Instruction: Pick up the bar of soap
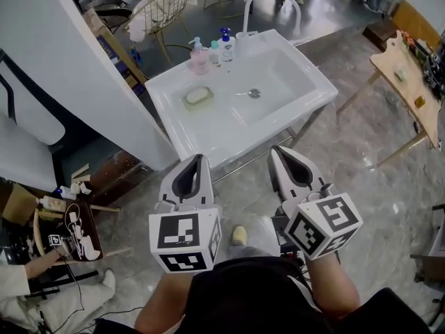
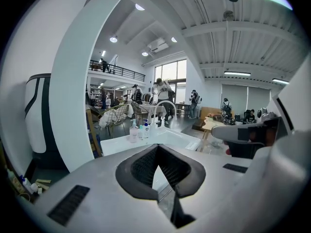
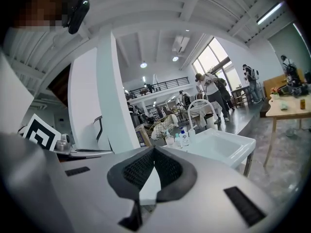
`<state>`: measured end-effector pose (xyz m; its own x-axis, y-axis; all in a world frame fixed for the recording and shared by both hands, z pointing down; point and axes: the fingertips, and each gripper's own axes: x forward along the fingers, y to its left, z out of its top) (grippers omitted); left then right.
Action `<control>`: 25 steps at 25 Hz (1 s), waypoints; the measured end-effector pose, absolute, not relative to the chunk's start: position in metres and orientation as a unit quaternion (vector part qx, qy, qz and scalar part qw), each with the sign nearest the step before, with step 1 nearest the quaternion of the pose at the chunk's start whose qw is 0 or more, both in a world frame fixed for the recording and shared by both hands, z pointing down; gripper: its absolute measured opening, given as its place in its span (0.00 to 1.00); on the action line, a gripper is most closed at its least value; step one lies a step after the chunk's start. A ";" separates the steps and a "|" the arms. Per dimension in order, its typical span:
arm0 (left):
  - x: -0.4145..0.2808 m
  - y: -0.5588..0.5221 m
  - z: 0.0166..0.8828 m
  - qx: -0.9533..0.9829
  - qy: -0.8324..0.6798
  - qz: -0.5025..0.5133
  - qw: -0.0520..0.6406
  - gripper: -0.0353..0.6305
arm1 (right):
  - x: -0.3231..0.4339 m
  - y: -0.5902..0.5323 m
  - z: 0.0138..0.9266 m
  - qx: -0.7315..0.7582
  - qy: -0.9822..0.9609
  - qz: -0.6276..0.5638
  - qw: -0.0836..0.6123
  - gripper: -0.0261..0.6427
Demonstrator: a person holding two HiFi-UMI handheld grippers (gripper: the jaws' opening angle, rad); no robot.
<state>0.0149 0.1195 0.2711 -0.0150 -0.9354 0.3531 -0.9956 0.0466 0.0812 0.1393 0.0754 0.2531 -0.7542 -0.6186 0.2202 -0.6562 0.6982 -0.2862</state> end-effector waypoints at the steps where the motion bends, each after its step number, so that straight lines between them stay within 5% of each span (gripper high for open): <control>1: 0.015 0.119 0.270 0.683 -0.707 0.095 0.157 0.05 | 0.139 0.075 0.252 0.345 -0.921 0.176 0.052 0.05; 25: -0.005 0.088 0.274 0.681 -0.710 0.091 0.154 0.05 | 0.111 0.046 0.260 0.331 -0.927 0.164 0.073 0.05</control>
